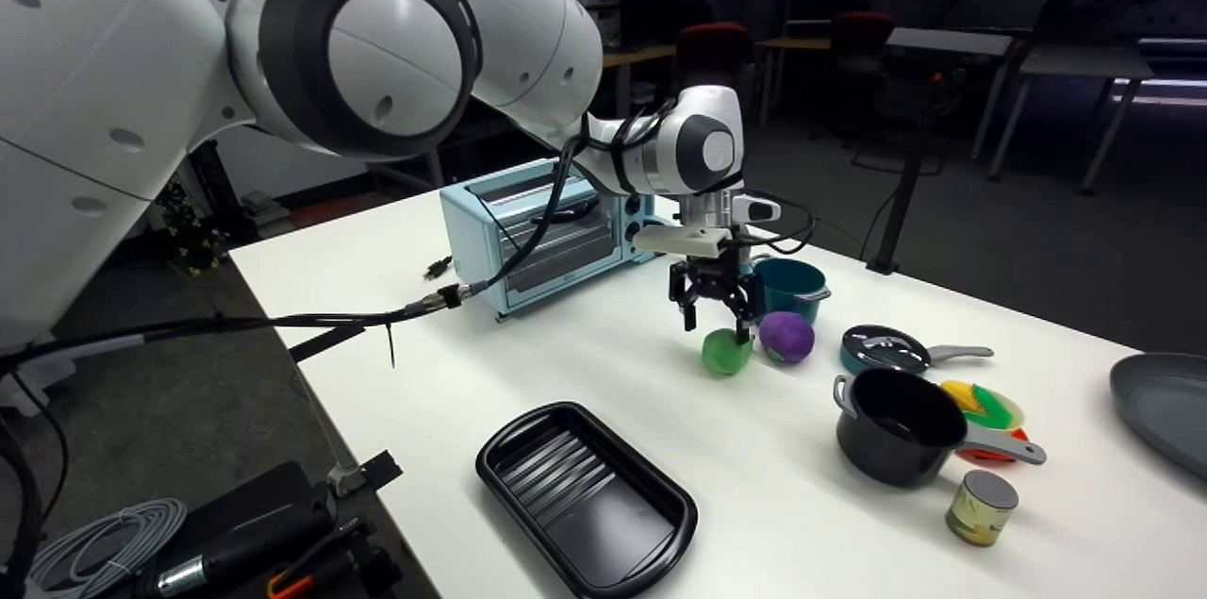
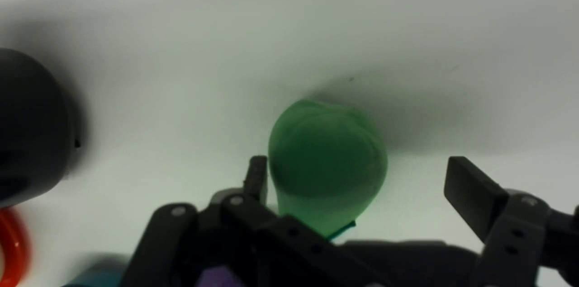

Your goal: Put the green object in the pot

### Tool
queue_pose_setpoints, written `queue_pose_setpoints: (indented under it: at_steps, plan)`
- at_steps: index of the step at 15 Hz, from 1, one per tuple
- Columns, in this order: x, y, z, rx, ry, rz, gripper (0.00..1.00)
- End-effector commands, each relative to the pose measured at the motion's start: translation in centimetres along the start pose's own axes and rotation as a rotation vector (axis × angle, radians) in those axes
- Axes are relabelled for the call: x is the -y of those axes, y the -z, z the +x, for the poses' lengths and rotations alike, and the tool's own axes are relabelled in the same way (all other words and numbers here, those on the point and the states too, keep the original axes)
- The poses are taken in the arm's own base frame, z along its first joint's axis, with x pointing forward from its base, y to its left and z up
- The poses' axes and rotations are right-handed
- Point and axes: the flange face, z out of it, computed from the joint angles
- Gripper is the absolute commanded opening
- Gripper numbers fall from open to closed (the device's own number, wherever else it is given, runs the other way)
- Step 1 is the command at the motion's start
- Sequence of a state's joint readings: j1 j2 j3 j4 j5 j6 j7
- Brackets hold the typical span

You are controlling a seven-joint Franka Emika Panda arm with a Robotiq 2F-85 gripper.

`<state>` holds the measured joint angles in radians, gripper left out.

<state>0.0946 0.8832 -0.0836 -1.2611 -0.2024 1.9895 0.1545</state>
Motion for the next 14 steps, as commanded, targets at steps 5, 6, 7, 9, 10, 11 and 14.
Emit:
queue_pose_setpoints:
  at_steps: [5, 6, 7, 9, 10, 11, 14]
  plan:
    - [-2.0, 0.0, 1.6, -0.026, -0.036, -0.076, 0.42]
    - [-3.0, 0.4, 1.6, -0.029, -0.048, -0.073, 0.33]
    - [-3.8, 0.7, 1.7, -0.033, -0.058, -0.069, 0.27]
    - [-5.2, 1.4, 1.8, -0.044, -0.082, -0.055, 0.13]
    - [-5.9, 1.9, 1.9, -0.052, -0.094, -0.042, 0.08]
    - [-6.4, 2.5, 2.0, -0.065, -0.109, -0.028, 0.02]
    - [-8.5, 6.2, 2.2, -0.138, -0.164, 0.023, 0.05]
